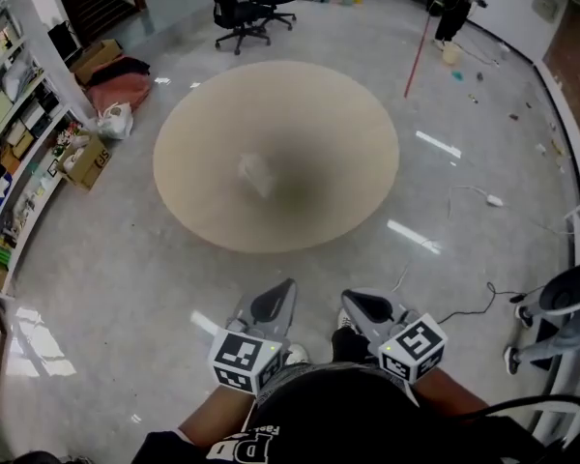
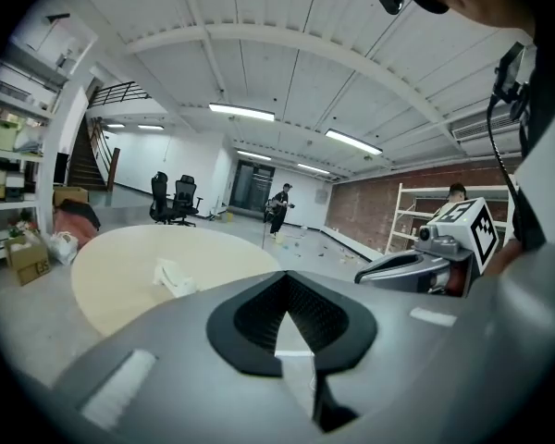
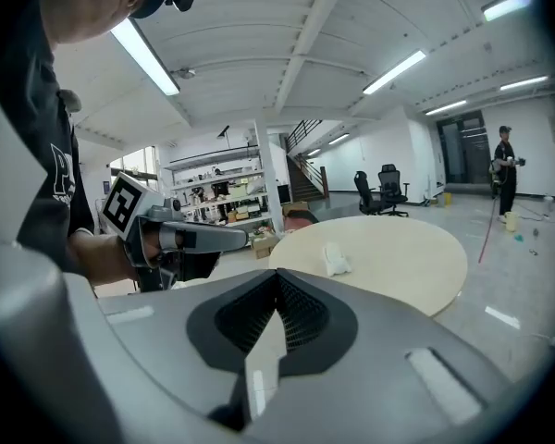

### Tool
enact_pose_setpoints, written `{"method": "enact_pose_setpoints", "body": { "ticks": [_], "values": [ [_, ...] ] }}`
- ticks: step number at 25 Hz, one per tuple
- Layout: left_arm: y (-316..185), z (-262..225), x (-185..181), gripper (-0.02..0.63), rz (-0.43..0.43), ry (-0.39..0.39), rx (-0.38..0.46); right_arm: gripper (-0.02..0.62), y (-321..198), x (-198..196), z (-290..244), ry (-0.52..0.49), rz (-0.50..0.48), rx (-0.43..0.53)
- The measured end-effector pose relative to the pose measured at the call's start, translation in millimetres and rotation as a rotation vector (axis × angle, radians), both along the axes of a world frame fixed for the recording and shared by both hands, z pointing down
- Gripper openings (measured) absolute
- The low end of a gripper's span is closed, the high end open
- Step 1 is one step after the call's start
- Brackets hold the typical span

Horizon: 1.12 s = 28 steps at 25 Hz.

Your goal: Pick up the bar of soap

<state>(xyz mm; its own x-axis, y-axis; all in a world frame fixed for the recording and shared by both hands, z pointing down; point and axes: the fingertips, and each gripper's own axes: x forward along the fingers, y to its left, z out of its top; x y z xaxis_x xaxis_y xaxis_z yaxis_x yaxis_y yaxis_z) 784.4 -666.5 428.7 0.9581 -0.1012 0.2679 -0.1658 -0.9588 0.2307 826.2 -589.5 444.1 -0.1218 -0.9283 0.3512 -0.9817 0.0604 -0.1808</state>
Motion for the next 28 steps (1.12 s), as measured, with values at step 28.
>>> {"method": "enact_pose_setpoints", "body": {
  "ticks": [28],
  "values": [
    [-89,19,160,0.008,-0.266,-0.188,0.057,0.005,-112,192,27,-0.168,-0.254,0.029]
  ]
}}
